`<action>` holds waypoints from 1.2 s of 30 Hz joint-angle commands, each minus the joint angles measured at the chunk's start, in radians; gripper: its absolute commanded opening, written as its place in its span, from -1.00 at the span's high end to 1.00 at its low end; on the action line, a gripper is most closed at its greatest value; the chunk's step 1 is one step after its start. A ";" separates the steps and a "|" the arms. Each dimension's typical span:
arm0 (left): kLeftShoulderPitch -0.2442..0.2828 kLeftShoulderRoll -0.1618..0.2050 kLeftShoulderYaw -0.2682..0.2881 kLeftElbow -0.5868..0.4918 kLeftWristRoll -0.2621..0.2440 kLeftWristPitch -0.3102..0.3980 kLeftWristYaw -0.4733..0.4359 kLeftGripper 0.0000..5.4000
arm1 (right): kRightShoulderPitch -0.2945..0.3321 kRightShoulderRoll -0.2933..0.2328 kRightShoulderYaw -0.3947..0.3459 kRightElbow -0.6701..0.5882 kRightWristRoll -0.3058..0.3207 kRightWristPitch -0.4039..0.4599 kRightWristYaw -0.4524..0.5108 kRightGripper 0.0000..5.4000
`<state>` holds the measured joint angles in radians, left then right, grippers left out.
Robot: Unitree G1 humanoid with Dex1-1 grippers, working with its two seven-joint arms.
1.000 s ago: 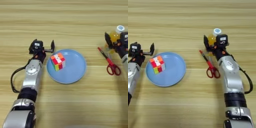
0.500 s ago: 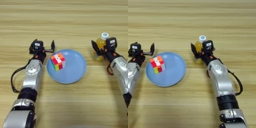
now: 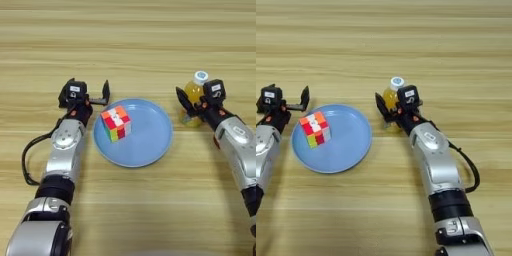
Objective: Move the objects on the table
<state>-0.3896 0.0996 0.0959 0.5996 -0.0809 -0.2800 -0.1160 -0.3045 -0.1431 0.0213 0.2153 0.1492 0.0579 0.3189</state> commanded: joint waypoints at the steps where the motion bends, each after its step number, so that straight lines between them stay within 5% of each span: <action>1: -0.005 0.003 -0.003 -0.010 0.009 0.009 0.004 -1.00 | -0.008 0.010 -0.006 0.027 0.016 0.037 0.014 -0.30; 5: -0.005 0.003 -0.003 -0.010 0.009 0.009 0.004 -1.00 | -0.012 0.006 -0.006 0.043 0.006 0.018 0.016 -0.30; 20: -0.003 0.002 -0.004 -0.012 0.010 0.008 0.005 -1.00 | -0.005 0.010 -0.019 0.010 -0.006 -0.065 0.007 -0.98; 36: -0.004 0.001 -0.005 -0.010 0.011 0.009 0.005 -1.00 | 0.017 0.022 -0.064 -0.139 0.055 -0.136 0.013 -0.99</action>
<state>-0.3896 0.0995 0.0951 0.5987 -0.0806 -0.2800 -0.1156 -0.2974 -0.1255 -0.0360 0.1079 0.1880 -0.0738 0.3268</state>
